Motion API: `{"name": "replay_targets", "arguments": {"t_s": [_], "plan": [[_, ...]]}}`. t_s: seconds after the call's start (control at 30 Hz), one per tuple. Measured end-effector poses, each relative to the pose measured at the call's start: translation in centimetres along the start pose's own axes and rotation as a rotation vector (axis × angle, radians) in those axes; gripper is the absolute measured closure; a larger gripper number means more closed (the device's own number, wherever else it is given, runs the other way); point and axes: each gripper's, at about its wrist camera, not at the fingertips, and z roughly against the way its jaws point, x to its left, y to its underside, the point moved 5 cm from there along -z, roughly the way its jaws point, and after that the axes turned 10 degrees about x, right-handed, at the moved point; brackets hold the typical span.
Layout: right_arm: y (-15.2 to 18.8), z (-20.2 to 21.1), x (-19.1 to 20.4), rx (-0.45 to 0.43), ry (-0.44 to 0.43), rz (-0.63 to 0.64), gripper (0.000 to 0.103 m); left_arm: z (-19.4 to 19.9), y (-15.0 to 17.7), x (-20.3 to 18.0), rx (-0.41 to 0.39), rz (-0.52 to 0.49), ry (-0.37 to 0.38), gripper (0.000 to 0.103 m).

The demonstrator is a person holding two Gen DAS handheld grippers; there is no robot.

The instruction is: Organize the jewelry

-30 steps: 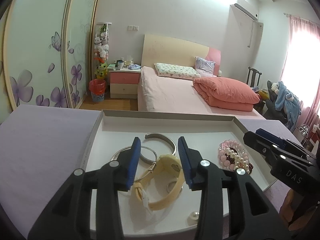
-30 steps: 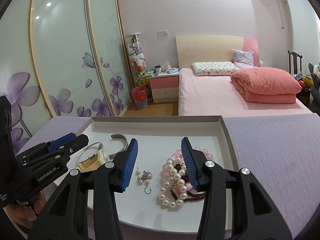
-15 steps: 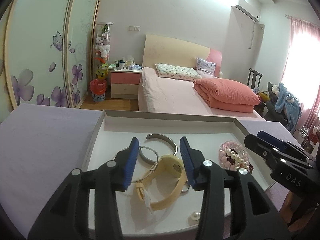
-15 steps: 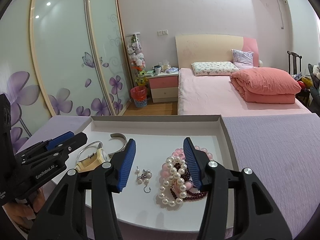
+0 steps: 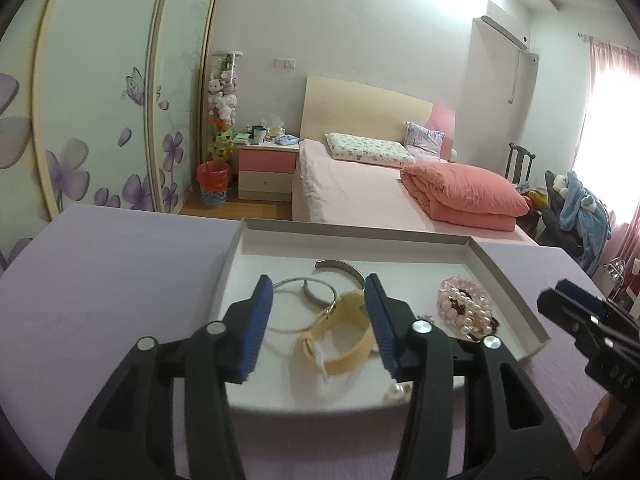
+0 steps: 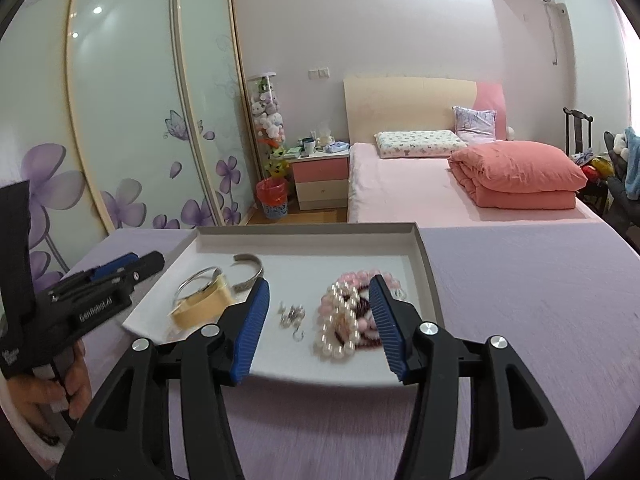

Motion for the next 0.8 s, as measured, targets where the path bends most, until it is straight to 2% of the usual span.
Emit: {"name": "replay_targets", "arguments": {"t_s": [0.07,0.2,0.3,0.43,0.63,0.8], "plan": [[0.8,1.2,0.3,0.001,0.001,0.005,0.045,1.8,0.6,0.0,-0.011,-0.007,-0.001,0.050],[2.2,3.6,1.2,0.003,0.000,0.009,0.036,5.7,2.6,0.0,-0.031,-0.025,-0.006,0.036],[3.5,5.9,2.2,-0.011,0.012,0.030,0.024,8.6,4.5,0.0,-0.045,-0.036,-0.019,0.018],[5.0,9.1,3.3,-0.040,0.029,0.071,0.008,12.5,7.5,0.1,-0.067,-0.051,-0.022,0.006],[7.1,11.9,4.8,-0.072,0.031,0.104,0.002,16.1,11.2,0.4,-0.109,-0.066,-0.040,0.004],[8.3,12.2,4.3,-0.062,0.021,0.044,0.002,18.2,13.1,0.8,-0.146,-0.039,-0.066,0.004]]}}
